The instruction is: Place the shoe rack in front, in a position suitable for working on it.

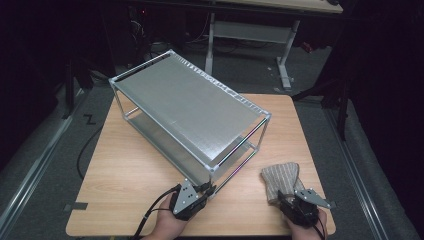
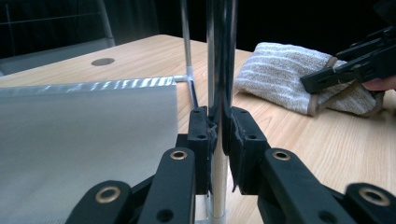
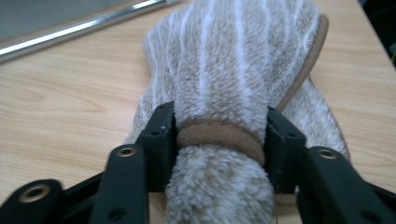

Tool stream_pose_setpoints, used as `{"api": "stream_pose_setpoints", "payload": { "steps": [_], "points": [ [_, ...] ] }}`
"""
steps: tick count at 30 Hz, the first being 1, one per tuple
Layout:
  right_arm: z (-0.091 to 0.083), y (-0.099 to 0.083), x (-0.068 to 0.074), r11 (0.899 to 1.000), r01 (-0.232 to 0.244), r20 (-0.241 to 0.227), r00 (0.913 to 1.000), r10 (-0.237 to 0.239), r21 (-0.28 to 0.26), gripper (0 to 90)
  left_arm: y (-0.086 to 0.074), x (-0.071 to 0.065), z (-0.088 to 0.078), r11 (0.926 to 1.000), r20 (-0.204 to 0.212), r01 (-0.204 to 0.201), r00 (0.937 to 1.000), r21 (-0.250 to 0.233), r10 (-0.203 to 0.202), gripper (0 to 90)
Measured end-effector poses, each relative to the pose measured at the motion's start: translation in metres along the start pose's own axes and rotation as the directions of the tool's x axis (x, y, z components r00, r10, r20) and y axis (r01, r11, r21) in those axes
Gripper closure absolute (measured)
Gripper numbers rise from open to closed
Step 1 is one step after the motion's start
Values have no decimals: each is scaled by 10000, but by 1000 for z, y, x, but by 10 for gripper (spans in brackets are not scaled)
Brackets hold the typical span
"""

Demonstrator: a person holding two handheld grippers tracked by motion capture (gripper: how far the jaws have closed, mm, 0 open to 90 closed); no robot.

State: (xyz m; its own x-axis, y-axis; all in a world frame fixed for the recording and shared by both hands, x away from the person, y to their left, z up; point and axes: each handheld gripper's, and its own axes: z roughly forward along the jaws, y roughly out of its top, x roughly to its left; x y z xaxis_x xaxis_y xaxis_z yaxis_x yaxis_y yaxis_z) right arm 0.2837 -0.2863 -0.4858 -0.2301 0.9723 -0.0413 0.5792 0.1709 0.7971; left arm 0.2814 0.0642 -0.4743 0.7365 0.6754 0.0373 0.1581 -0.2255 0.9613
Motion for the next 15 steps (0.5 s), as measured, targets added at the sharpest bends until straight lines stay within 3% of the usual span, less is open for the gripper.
{"api": "stream_pose_setpoints", "payload": {
  "steps": [9,15],
  "points": [
    [-22,19,28,9882,383,-183,9990,-414,-1485,379,-4,1,-9,9997,154,222,9996,-53,-221,646],
    [-22,29,49,9815,599,-936,9926,-779,-1819,394,-10,8,-26,9998,-32,173,9998,64,-173,574]
  ]
}}
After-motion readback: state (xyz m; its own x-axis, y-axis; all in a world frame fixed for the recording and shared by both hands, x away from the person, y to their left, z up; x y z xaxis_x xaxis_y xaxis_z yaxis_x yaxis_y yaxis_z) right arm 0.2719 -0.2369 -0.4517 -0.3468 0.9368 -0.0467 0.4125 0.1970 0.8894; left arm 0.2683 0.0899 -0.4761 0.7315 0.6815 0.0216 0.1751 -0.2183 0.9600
